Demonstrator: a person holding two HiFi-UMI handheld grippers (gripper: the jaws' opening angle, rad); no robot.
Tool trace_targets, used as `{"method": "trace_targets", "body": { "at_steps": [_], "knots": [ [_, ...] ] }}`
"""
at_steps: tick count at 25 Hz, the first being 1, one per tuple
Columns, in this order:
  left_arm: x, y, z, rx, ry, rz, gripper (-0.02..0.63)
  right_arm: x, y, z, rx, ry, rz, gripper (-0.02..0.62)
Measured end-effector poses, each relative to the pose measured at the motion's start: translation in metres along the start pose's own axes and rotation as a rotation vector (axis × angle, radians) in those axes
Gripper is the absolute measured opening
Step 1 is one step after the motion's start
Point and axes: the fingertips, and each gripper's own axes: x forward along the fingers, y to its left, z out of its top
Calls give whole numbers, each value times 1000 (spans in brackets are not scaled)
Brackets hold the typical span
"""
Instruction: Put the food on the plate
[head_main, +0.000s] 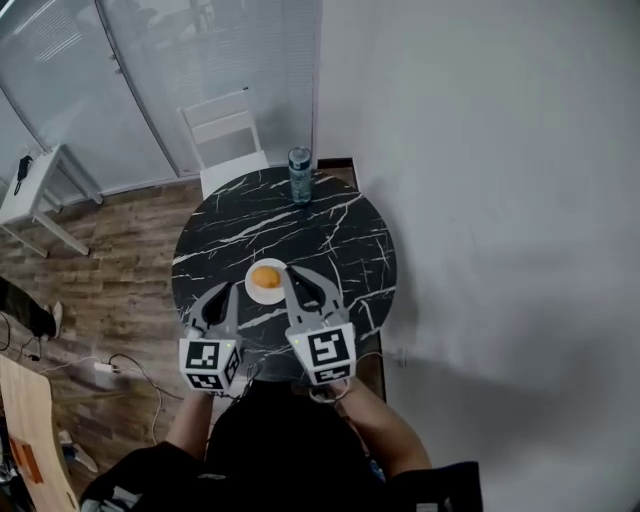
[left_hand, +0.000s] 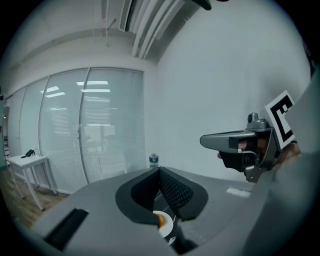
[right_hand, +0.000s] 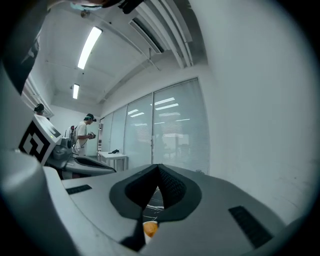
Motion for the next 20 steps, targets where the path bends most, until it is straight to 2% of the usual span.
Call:
{"method": "trace_targets", "body": {
  "at_steps": [7, 13, 20],
  "knots": [
    [-21, 6, 32, -22, -88, 29, 0, -21, -9, 31, -35, -80, -50, -5],
    [-31, 11, 38, -23, -102, 39, 0, -25, -7, 34, -64, -76, -32, -5],
    [-31, 1, 44, -5, -116, 19, 0, -28, -5, 36, -32, -82, -36, -5]
  ]
}}
